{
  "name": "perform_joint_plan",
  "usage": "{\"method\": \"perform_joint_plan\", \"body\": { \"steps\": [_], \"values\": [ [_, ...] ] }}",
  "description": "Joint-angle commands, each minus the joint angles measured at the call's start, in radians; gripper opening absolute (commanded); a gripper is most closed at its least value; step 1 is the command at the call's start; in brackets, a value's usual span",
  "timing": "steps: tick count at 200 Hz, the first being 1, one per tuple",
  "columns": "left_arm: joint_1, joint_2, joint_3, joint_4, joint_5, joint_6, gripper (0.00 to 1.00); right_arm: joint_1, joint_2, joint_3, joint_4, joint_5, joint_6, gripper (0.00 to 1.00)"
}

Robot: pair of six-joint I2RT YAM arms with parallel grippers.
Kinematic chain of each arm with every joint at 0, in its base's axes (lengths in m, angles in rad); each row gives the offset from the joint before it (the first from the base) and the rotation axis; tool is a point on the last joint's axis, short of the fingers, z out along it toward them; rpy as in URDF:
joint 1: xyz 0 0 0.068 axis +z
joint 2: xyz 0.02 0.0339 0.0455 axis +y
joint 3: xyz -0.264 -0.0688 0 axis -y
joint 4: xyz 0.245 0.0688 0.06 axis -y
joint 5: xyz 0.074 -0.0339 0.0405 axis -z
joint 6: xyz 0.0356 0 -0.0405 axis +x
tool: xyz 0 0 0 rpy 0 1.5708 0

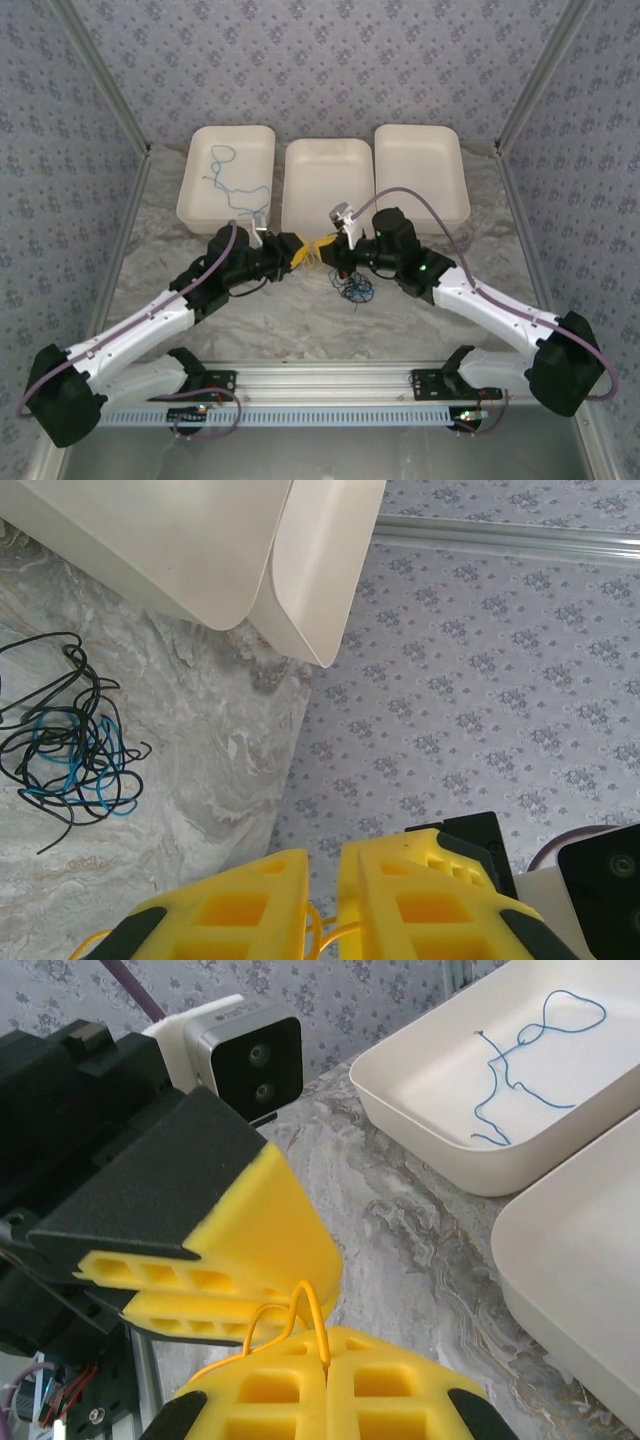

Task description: Untangle the cables

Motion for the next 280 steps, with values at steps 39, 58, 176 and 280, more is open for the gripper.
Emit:
{"method": "perform_joint_plan", "body": {
  "steps": [39,58,176,280],
  "values": [
    [-0.009,0.005,0.029,-0.079,0.012,-0.053,0.19,0.001,0.002,0.045,0.033,0.027,0.001,0.0],
    [-0.008,0.01,0.03,-0.076,0.012,-0.054,0.18,0.001,0.001,0.047,0.033,0.028,0.001,0.0],
    [0.195,-0.18,0.018,-0.243,0.05,0.024,0.0,-0.04,-0.13,-0.039,-0.067,0.041,-0.04,0.0],
    [0.43,-0.19,0.082,-0.257,0.284,0.066,0.0,0.122,0.037,0.071,-0.408,0.311,-0.3,0.0]
  ]
}}
